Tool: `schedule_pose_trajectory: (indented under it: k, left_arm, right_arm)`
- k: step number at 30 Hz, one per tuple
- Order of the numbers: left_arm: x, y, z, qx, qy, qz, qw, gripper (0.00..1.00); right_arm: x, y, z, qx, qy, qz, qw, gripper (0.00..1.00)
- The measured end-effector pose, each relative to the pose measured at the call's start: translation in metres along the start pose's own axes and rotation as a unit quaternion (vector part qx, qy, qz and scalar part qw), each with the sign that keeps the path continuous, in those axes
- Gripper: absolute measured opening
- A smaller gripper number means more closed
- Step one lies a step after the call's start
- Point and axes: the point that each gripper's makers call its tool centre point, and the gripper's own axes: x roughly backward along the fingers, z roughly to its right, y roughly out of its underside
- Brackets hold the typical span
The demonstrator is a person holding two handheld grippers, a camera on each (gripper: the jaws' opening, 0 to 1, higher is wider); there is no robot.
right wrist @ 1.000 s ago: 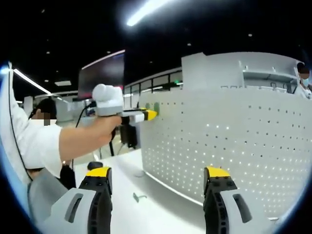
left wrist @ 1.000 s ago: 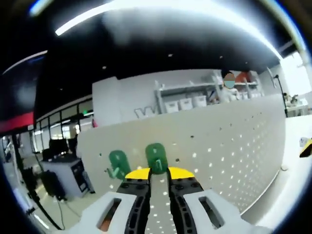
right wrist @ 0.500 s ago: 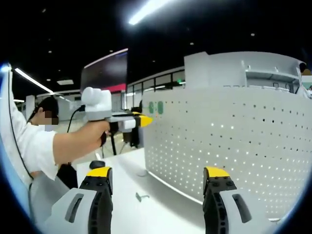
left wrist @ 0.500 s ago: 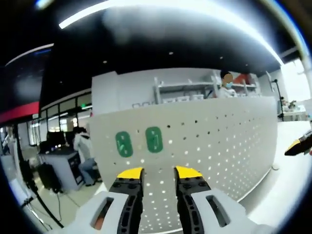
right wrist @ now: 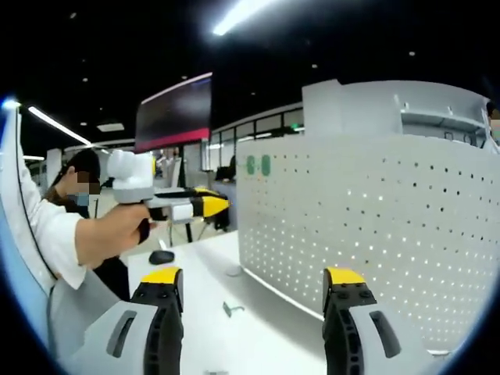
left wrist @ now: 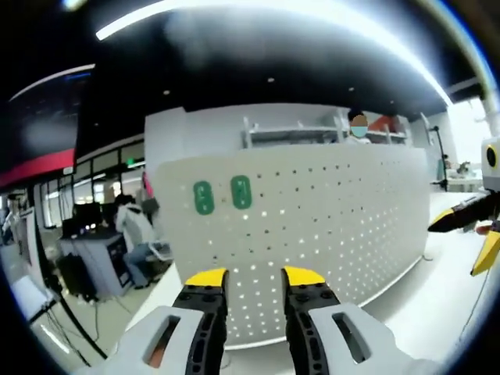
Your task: Insert the hook assembly into the mounting plate slot until the hook locks in place.
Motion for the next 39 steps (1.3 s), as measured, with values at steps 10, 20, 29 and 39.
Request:
schedule_pose_trajectory:
  k: [10,20,29,39]
  left_arm:
    - [0.028,0.013,0.007,0.001,0.009,-0.013,0.9999,0.28]
    - [0.05,0.021,0.02,0.003,0.026,-0.016,0.9995,0.27]
    - [0.059,0.031,0.023,0.007,0.03,-0.025,0.9992,0.25]
    - [0.06,0.035,0.024,0.011,0.032,-0.031,0.9989,0.23]
  right_arm:
    - [-0.001,0.028,-0.015,0.012,-0.044,-0.031,0.9985,0.7]
    - [-0.003,0.09,-0.04,0.063,-0.134,-0.101,0.9839,0.67]
    - [-0.006,0.15,-0.052,0.072,-0.188,-0.154,0.9674,0.62]
    - [-0.015,0.194,-0.057,0.074,-0.224,-0.198,0.9516,0.56]
